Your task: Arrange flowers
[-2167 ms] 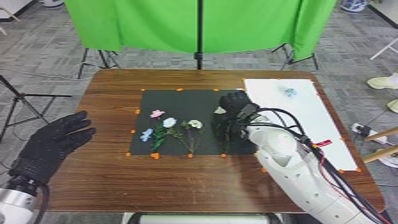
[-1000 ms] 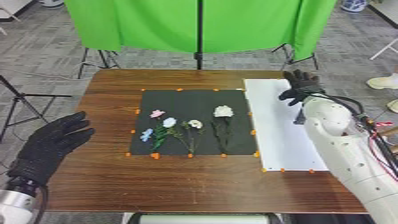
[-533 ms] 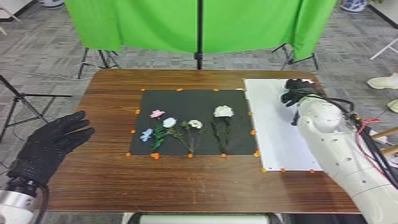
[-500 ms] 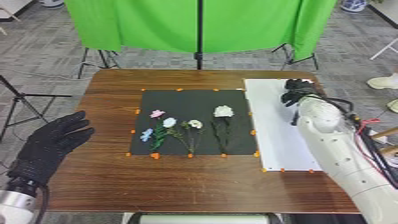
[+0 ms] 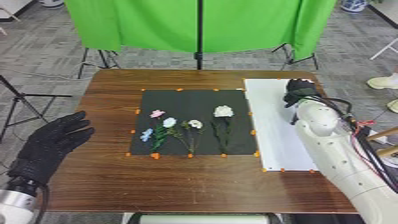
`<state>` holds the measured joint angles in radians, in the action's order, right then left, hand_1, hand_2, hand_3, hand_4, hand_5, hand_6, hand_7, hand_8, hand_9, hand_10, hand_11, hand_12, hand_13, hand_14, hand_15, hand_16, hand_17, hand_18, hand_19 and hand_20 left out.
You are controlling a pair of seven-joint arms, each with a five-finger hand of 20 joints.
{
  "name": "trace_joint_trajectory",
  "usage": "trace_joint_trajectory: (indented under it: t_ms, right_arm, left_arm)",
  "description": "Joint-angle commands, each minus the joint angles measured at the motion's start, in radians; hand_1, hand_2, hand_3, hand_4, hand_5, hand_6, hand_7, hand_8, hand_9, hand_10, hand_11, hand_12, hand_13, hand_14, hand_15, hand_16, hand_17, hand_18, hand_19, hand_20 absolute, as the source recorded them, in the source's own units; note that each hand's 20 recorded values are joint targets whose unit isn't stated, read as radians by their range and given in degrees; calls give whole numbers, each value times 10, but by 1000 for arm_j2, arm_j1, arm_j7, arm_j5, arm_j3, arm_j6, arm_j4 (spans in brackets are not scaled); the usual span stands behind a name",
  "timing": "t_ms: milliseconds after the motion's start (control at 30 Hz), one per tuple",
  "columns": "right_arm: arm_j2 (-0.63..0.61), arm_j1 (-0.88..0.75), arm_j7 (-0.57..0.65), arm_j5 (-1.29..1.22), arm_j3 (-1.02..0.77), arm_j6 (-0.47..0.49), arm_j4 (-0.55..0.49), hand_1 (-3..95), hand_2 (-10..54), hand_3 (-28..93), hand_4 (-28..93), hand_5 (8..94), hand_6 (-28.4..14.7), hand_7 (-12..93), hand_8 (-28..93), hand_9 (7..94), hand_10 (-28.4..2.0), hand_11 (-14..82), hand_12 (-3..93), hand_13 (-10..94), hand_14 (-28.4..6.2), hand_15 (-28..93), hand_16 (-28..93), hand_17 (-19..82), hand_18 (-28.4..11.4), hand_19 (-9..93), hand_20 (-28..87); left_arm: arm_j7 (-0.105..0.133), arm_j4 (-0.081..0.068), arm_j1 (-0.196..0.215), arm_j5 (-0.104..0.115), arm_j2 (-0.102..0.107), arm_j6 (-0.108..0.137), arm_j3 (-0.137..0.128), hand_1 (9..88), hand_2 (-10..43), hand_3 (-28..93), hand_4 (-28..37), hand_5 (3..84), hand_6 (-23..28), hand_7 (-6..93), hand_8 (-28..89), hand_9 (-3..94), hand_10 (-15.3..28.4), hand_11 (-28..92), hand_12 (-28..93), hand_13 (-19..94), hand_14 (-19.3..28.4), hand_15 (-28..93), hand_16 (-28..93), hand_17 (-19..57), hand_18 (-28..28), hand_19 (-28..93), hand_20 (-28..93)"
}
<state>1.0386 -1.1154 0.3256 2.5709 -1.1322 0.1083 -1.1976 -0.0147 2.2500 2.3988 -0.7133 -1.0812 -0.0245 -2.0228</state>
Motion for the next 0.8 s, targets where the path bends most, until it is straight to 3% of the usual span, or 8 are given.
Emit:
trace_joint_trajectory:
  t_ms: [33,100,167,467,800]
  right_arm:
    - [-41,-70,-43,-46,16,-99,-69,534,-85,809,-283,632,-9,599,-178,761,-38,318,428,809,-5,528,293,389,-154,842,345]
    - [-48,-86,-46,-70,23,-136,-106,530,-90,824,-283,645,-12,591,-181,772,-39,307,436,812,-6,529,294,392,-156,844,349]
    - [-37,-98,-47,-99,22,-116,-155,527,-93,832,-283,648,-13,589,-183,774,-41,303,445,813,-6,528,299,393,-158,844,351]
    - [-47,-244,-171,-128,7,-39,-426,521,-93,834,-283,635,-12,599,-173,768,-40,293,451,801,-5,529,309,384,-159,843,354]
    - [-49,-369,-191,-184,-61,91,-558,517,-87,825,-283,623,-8,601,-174,765,-37,279,450,785,-4,527,315,367,-158,837,357]
  left_arm:
    - [-4,-5,7,4,3,4,1,287,54,695,-253,422,53,196,-104,372,123,274,155,295,160,426,-42,-55,227,532,2]
    - [5,-4,14,5,3,10,1,287,54,696,-252,422,53,195,-104,372,123,273,155,295,160,426,-42,-55,227,532,2]
    - [6,1,26,5,-4,22,-4,288,55,695,-252,422,53,196,-104,373,124,274,155,295,159,426,-42,-55,226,532,2]
    - [-9,-5,3,0,-8,3,-1,287,54,698,-251,423,53,199,-105,374,123,276,154,296,159,427,-41,-54,226,532,1]
    - [-11,-2,18,1,-13,4,-8,287,53,699,-252,422,51,200,-107,374,123,275,153,298,157,431,-43,-54,226,532,0]
